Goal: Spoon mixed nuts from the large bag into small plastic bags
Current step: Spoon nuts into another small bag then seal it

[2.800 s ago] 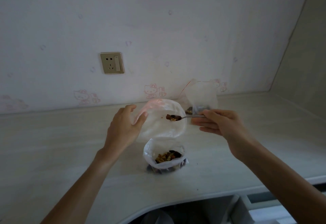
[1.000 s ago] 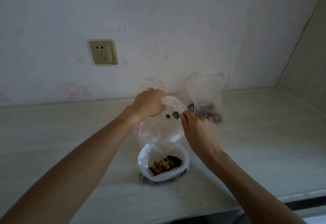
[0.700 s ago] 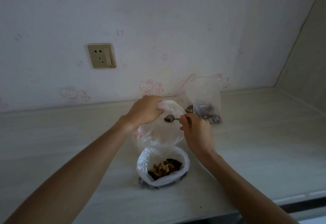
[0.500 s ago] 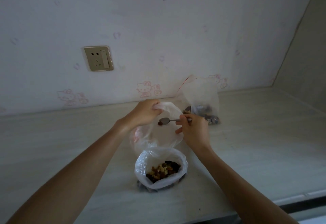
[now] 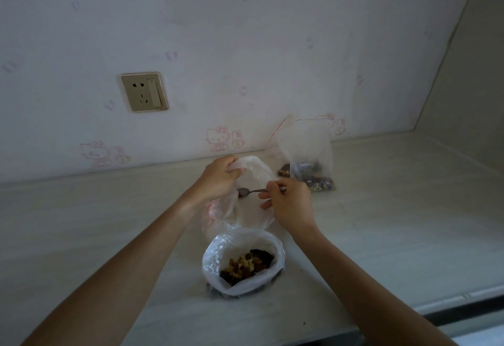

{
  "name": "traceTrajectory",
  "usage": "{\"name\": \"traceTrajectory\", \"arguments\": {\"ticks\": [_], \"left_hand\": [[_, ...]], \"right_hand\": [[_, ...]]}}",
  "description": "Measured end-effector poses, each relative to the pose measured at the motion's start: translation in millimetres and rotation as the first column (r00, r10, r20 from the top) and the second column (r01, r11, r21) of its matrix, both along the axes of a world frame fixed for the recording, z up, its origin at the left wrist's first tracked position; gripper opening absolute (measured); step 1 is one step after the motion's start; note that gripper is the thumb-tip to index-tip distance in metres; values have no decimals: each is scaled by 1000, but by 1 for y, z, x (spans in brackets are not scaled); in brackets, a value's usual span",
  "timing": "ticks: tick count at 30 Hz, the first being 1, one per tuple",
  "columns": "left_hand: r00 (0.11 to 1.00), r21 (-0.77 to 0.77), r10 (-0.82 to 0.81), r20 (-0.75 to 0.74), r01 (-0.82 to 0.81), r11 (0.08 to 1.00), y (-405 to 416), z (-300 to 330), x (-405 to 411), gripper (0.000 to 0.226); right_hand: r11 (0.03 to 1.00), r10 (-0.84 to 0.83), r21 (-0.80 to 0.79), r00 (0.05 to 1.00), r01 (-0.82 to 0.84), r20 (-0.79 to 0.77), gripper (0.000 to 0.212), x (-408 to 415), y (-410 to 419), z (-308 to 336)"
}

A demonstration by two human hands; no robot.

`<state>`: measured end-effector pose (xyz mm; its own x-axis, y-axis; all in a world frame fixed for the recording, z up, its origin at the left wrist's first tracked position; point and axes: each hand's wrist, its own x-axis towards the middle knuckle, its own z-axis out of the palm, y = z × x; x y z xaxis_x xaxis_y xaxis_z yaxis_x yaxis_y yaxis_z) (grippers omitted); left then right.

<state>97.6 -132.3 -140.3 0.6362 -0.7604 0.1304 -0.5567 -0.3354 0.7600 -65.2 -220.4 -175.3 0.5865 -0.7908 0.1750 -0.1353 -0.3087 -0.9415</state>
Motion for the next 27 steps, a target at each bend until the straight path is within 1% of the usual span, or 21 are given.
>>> {"name": "traceTrajectory", "arguments": {"ticks": [3,4,7,12,15,18,20,22,24,25,27], "left_hand": [[994,-45,3,-107,-8,999,1,-1,-2,14],[993,-51,-5,-117,-1,999,2,-1,-2,13],[999,-36,-24,-29,23,999,5,-2,-1,15],[997,-13,-22,79,23,1000,11,-2,3,11],[992,-12,-11,127,13,1000,12,-3,7,11],[988,-29,15,155,-11,1000,11,-4,11,7],[988,-45,24,150,-18,999,11,-1,12,16],[993,-61,24,118,-17,998,14,5,9,32],[993,-84,22,115,-13,996,21,12,4,48],[991,-95,20,133,-8,995,25,16,1,53],[979,-109,23,203,-1,994,38,25,-8,54]], "right_hand": [[980,-7,199,1000,1,29,27,0,0,0],[961,-6,275,999,-6,44,26,-1,-1,1],[910,-8,415,998,-21,67,24,-5,-4,5],[847,16,527,994,-70,107,23,-12,-6,11],[839,21,537,991,-91,135,22,-23,-8,15],[852,51,504,982,-138,183,20,-38,-12,24],[867,77,470,976,-167,204,21,-50,-15,34],[880,113,429,967,-204,227,23,-62,-16,45],[891,140,391,960,-229,243,23,-75,-14,57],[895,152,376,957,-239,247,23,-81,-12,63],[900,185,344,950,-266,252,23,-94,-9,72]]}}
